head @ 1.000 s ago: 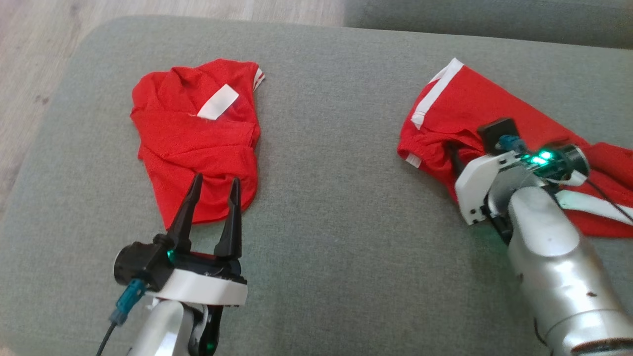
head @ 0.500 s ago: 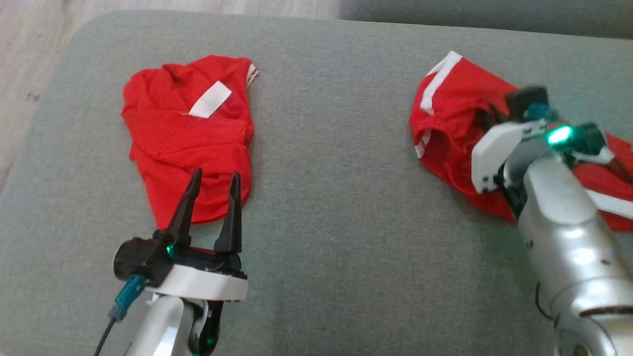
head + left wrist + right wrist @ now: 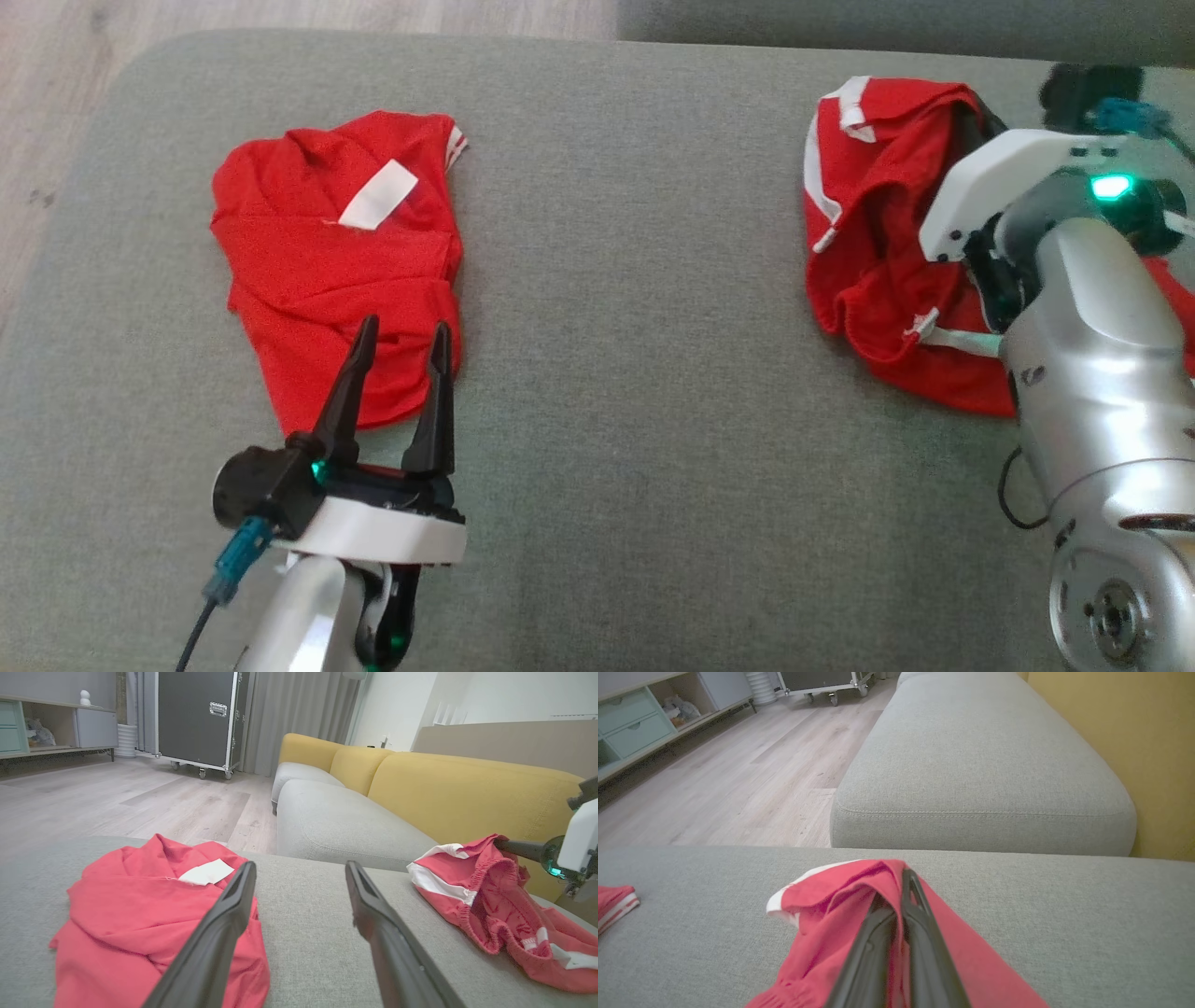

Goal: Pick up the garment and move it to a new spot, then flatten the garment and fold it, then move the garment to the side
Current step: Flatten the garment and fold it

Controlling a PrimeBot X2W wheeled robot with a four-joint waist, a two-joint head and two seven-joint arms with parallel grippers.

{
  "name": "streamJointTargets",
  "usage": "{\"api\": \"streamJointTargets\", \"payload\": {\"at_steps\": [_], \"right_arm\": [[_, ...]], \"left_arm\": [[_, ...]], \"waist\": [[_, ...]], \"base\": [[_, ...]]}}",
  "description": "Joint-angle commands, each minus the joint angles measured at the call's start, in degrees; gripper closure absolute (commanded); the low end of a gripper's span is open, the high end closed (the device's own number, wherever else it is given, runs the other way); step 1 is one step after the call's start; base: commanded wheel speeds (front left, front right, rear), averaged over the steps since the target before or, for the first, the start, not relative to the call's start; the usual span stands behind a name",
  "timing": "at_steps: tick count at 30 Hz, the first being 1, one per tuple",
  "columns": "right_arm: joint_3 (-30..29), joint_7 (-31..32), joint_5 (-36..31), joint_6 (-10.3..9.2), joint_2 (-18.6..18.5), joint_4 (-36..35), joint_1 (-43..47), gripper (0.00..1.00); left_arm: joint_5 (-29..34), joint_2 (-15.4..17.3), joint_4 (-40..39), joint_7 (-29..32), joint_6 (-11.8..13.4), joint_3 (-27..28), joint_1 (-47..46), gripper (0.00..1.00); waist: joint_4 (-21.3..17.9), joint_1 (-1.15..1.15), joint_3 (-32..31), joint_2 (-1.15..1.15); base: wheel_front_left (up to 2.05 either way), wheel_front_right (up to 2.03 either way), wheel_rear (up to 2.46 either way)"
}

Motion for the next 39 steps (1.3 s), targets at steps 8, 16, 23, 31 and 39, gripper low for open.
{"api": "streamJointTargets", "payload": {"at_steps": [8,16,23,31,39], "right_arm": [[-10.6,-1.0,-3.1,-0.04,1.5,-1.1,-4.4,1.00],[-13.0,-6.8,-0.6,-0.04,1.5,6.6,-8.9,1.00],[-9.1,-5.5,-0.5,-0.04,1.5,10.3,-9.6,0.00],[-4.4,-4.5,-4.2,-0.04,1.6,10.6,-7.7,0.00],[3.9,-14.6,-1.2,-0.04,1.6,6.2,-4.6,0.00]], "left_arm": [[-0.3,0.3,-1.9,-0.4,0.1,3.3,-2.0,0.00],[-0.2,0.2,-1.5,-0.4,0.1,3.0,-1.9,0.00],[-0.2,0.1,-1.3,-0.4,0.1,3.2,-1.8,0.00],[0.1,0.1,-1.9,-0.4,0.1,4.8,-0.6,0.00],[-0.3,0.0,-4.0,-0.4,0.1,5.9,0.3,0.00]], "waist": [[2.0,0.00,-0.7,0.00],[2.9,0.00,-1.6,0.00],[3.0,0.00,-2.7,0.00],[-0.1,0.00,-4.6,0.00],[-4.6,0.00,-6.4,0.00]], "base": [[0.00,0.00,0.00],[0.00,0.00,0.00],[0.00,0.00,0.00],[0.00,0.00,0.00],[0.00,0.00,0.00]]}}
